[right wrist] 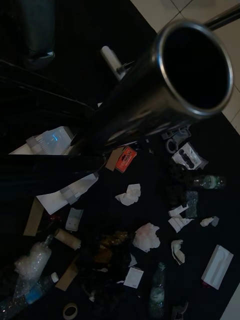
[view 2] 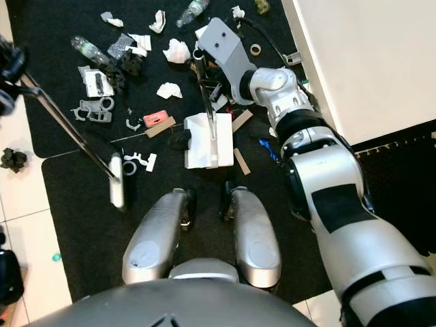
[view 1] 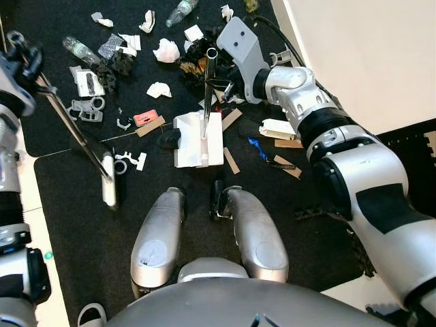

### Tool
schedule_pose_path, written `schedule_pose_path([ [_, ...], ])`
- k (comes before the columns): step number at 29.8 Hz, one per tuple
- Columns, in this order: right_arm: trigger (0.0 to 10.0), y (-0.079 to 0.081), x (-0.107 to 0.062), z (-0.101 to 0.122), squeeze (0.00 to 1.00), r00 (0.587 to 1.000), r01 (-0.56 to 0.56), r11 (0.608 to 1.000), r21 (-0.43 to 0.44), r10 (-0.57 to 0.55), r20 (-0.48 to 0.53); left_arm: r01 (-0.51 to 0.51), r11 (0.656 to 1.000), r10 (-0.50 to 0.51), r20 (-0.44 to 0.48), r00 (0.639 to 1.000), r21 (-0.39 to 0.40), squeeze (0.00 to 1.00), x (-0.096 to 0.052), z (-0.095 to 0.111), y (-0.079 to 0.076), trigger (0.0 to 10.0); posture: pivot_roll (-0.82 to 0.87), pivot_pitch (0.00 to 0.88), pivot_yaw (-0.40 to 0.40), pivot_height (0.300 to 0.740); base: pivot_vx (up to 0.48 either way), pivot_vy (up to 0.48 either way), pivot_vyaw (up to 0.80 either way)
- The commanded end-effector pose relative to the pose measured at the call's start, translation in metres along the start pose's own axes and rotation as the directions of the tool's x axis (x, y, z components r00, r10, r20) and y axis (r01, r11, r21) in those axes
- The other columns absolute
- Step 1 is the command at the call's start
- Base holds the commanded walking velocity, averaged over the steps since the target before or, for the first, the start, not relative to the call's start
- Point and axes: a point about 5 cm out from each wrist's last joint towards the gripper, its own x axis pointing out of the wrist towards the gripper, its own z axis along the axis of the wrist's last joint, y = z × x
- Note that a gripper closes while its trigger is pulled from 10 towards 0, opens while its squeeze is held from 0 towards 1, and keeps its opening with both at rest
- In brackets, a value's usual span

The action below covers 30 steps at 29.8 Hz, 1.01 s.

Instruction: Sweep floor

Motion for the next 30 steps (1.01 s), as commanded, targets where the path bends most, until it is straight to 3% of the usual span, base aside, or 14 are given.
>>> schedule_pose_path([
  [1, 10.0, 0.01, 0.0, -0.027, 0.0, 0.996, -0.024, 0.997, 0.079, 0.031, -0.087, 0.032, 0.999, -0.032, -0.072, 0.997, 0.008, 0.0, -0.004, -0.03, -0.014, 10.0, 0.08, 0.245, -0.073, 0.74, 0.0, 0.0, 0.0],
  [5, 10.0, 0.009, -0.002, -0.03, 0.0, 0.995, -0.021, 0.996, 0.084, 0.029, -0.091, 0.009, 1.0, -0.007, -0.125, 0.992, 0.015, 0.0, -0.016, -0.062, -0.026, 10.0, 0.06, 0.255, -0.07, 0.74, 0.0, 0.0, 0.0],
  [8, 10.0, 0.008, -0.003, -0.031, 0.0, 0.995, -0.02, 0.996, 0.086, 0.027, -0.093, -0.012, 1.0, 0.012, -0.126, 0.992, 0.004, 0.0, -0.022, -0.071, -0.028, 10.0, 0.06, 0.257, -0.07, 0.74, 0.0, 0.0, 0.0],
  [10, 10.0, 0.008, -0.004, -0.033, 0.0, 0.995, -0.018, 0.996, 0.088, 0.026, -0.095, -0.075, 0.997, 0.078, -0.13, 0.988, 0.031, 0.0, -0.036, -0.087, -0.031, 10.0, 0.05, 0.261, -0.071, 0.74, 0.0, 0.0, 0.0],
  [16, 10.0, 0.007, -0.005, -0.032, 0.0, 0.995, -0.018, 0.996, 0.086, 0.026, -0.097, -0.205, 0.977, 0.207, -0.027, 0.978, 0.063, 0.0, -0.041, -0.083, -0.026, 10.0, 0.05, 0.266, -0.084, 0.74, 0.0, 0.0, 0.0],
  [20, 10.0, 0.007, -0.003, -0.029, 0.0, 0.995, -0.022, 0.996, 0.082, 0.029, -0.092, -0.264, 0.959, 0.273, 0.083, 0.959, -0.105, 0.0, -0.02, -0.059, -0.026, 10.0, 0.06, 0.268, -0.099, 0.74, 0.0, 0.0, 0.0],
  [21, 10.0, 0.007, -0.003, -0.029, 0.0, 0.995, -0.022, 0.996, 0.082, 0.029, -0.092, -0.264, 0.959, 0.273, 0.083, 0.959, -0.105, 0.0, -0.02, -0.059, -0.026, 10.0, 0.06, 0.268, -0.099, 0.74, 0.0, 0.0, 0.0],
  [22, 10.0, 0.008, -0.002, -0.027, 0.0, 0.996, -0.025, 0.996, 0.081, 0.032, -0.087, -0.264, 0.944, 0.286, 0.096, 0.953, -0.198, 0.0, -0.008, -0.056, -0.031, 10.0, 0.05, 0.273, -0.109, 0.74, 0.0, 0.0, 0.0],
  [24, 10.0, 0.008, -0.002, -0.026, 0.0, 0.996, -0.028, 0.996, 0.081, 0.035, -0.084, -0.25, 0.927, 0.286, 0.095, 0.954, -0.279, 0.0, 0.002, -0.055, -0.039, 10.0, 0.05, 0.274, -0.11, 0.74, 0.0, 0.0, 0.0],
  [30, 10.0, 0.007, -0.003, -0.025, 0.0, 0.996, -0.03, 0.996, 0.081, 0.037, -0.08, -0.213, 0.882, 0.267, 0.073, 0.961, -0.421, 0.0, 0.019, -0.055, -0.055, 10.0, 0.01, 0.282, -0.118, 0.74, 0.0, 0.0, 0.0],
])
